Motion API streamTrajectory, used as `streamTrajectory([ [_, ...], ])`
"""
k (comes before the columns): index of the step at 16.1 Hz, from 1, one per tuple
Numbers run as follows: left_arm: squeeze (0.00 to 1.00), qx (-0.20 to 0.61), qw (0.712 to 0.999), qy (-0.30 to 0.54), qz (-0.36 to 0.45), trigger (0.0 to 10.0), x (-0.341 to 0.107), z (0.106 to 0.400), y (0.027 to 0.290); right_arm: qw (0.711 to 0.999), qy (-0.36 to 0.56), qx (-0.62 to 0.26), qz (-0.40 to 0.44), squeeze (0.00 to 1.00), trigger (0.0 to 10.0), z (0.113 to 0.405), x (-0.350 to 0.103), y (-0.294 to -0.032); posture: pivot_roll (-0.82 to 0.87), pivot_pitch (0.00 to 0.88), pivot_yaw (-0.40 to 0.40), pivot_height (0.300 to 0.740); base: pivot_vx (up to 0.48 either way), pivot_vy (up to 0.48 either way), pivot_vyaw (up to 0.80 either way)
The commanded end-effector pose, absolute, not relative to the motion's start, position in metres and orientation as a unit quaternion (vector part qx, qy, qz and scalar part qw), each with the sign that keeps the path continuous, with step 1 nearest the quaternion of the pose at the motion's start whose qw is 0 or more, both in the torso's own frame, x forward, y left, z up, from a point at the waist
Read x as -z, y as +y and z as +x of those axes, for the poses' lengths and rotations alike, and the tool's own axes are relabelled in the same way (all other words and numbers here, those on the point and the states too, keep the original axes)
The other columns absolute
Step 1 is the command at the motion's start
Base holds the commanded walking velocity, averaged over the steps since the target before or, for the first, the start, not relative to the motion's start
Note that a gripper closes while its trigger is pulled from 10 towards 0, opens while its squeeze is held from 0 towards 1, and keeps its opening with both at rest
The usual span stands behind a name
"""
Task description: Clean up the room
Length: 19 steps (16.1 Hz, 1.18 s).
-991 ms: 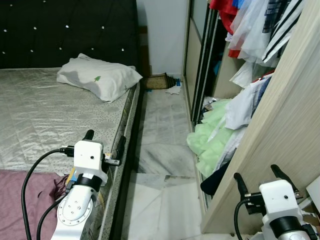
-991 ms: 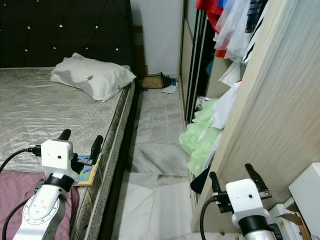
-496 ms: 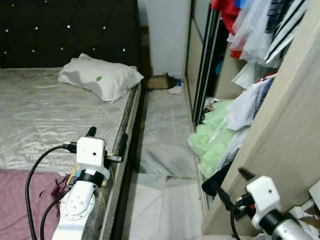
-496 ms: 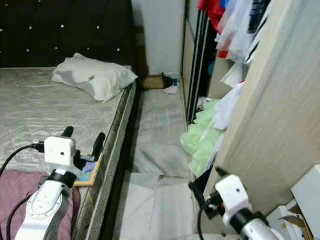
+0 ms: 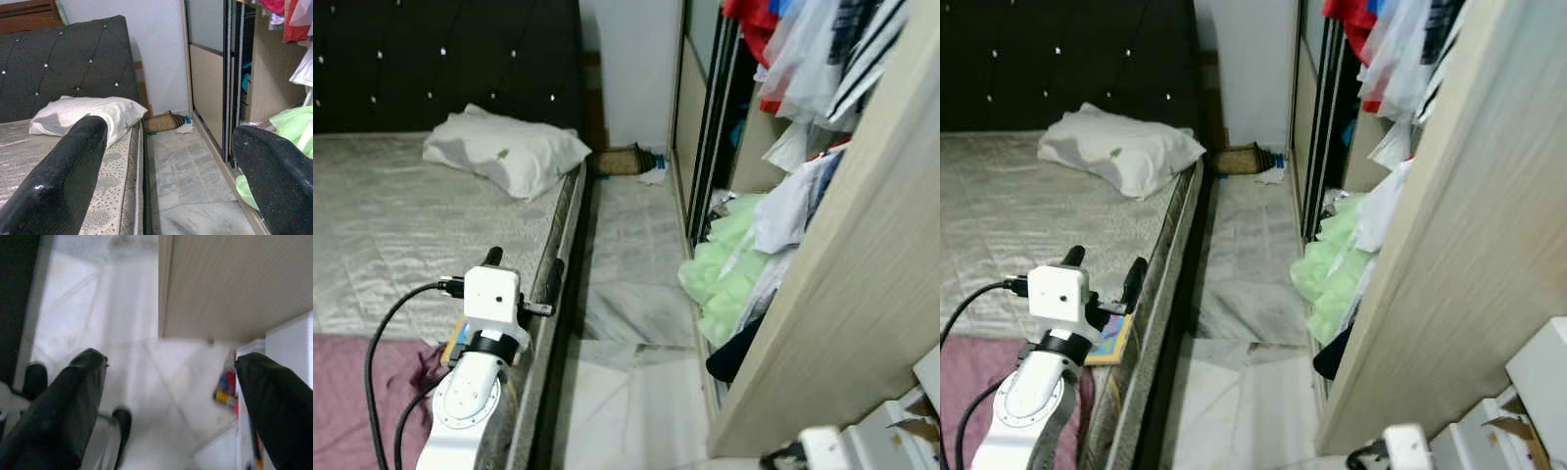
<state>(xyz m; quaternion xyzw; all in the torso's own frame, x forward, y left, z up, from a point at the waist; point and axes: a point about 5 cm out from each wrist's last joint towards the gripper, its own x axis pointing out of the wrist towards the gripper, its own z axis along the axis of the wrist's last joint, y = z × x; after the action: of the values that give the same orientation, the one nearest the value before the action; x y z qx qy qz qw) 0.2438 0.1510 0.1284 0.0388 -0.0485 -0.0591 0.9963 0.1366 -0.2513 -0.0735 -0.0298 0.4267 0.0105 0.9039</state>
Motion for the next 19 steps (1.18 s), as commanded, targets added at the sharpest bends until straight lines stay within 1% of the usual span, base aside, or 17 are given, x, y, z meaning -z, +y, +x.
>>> streamTrajectory([
  [1,0.0,0.06,0.996,-0.051,0.043,10.0,-0.129,0.246,0.151,0.899,0.436,0.005,-0.041,0.0,10.0,0.139,0.076,-0.254,-0.02,0.0,0.022,0.74,0.0,0.0,0.0],
  [3,0.0,0.063,0.996,-0.05,0.042,10.0,-0.129,0.249,0.15,0.889,0.455,0.018,-0.051,0.0,10.0,0.148,0.079,-0.253,-0.01,0.0,0.024,0.74,0.0,0.0,0.0],
  [7,0.0,0.06,0.997,-0.04,0.04,10.0,-0.125,0.245,0.15,0.877,0.473,0.018,-0.087,0.0,10.0,0.157,0.079,-0.255,0.01,0.001,0.017,0.74,0.0,0.0,0.79],
  [9,0.0,0.052,0.998,-0.03,0.036,10.0,-0.121,0.241,0.152,0.873,0.478,-0.003,-0.102,0.0,10.0,0.162,0.08,-0.247,0.04,0.01,0.005,0.74,0.0,0.0,0.79],
  [14,0.0,0.053,0.998,-0.012,0.034,10.0,-0.117,0.237,0.151,0.863,0.488,-0.037,-0.121,0.0,10.0,0.162,0.084,-0.235,0.04,0.039,0.008,0.74,0.0,0.0,0.79],
  [19,0.0,0.052,0.998,-0.002,0.034,10.0,-0.114,0.236,0.151,0.851,0.503,-0.044,-0.141,0.0,10.0,0.157,0.086,-0.236,0.04,0.046,0.008,0.74,0.0,0.0,0.79],
])
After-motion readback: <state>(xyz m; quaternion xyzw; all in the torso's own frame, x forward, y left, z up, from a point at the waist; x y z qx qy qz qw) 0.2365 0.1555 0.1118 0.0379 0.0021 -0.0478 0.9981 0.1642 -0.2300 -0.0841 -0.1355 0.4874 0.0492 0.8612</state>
